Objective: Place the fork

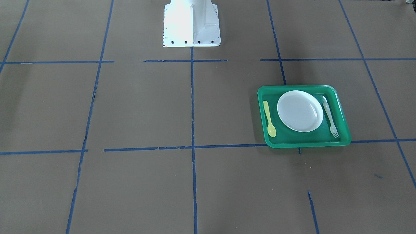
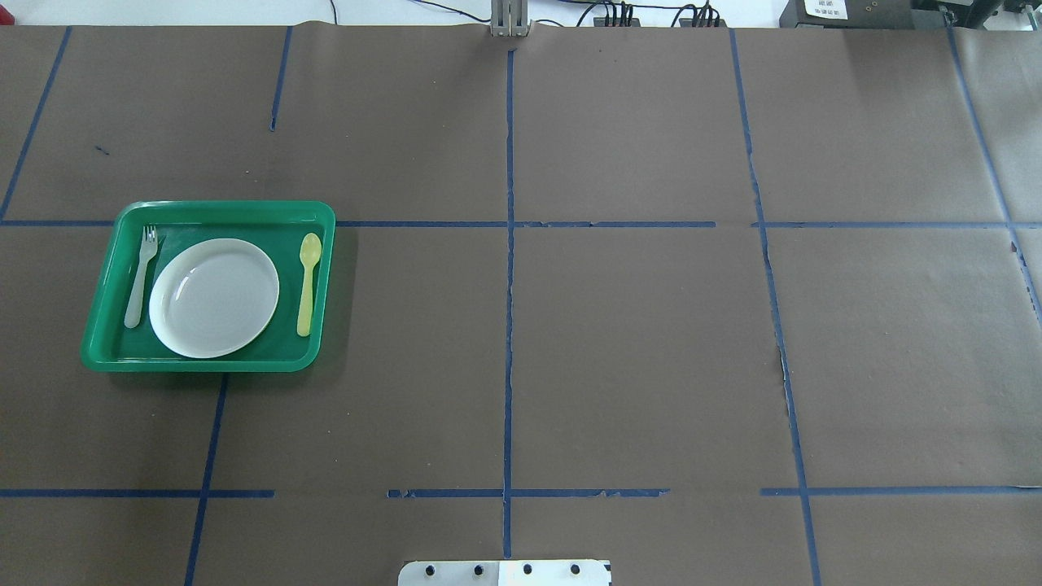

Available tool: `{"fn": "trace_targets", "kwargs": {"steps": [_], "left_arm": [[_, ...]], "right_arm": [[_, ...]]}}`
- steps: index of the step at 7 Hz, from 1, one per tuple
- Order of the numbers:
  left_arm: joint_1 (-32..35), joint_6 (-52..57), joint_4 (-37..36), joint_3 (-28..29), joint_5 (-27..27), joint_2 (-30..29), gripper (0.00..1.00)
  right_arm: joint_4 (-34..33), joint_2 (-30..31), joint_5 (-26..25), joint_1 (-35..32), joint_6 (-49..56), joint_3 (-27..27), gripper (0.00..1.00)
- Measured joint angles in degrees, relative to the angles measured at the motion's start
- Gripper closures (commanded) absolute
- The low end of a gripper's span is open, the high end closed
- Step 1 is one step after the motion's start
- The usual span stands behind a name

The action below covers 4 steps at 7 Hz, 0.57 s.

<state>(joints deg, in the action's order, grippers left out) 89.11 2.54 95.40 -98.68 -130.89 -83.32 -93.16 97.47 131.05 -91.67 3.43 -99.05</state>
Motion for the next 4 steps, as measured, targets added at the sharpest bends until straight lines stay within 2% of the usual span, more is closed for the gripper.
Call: {"fn": "trace_targets", "kwargs": {"steps": [4], "left_arm": [[0.0, 0.0, -0.2, -0.2, -0.1, -0.2, 0.0]], "right_arm": [[0.0, 0.0, 0.0, 0.0, 0.0, 0.0, 0.0]]}}
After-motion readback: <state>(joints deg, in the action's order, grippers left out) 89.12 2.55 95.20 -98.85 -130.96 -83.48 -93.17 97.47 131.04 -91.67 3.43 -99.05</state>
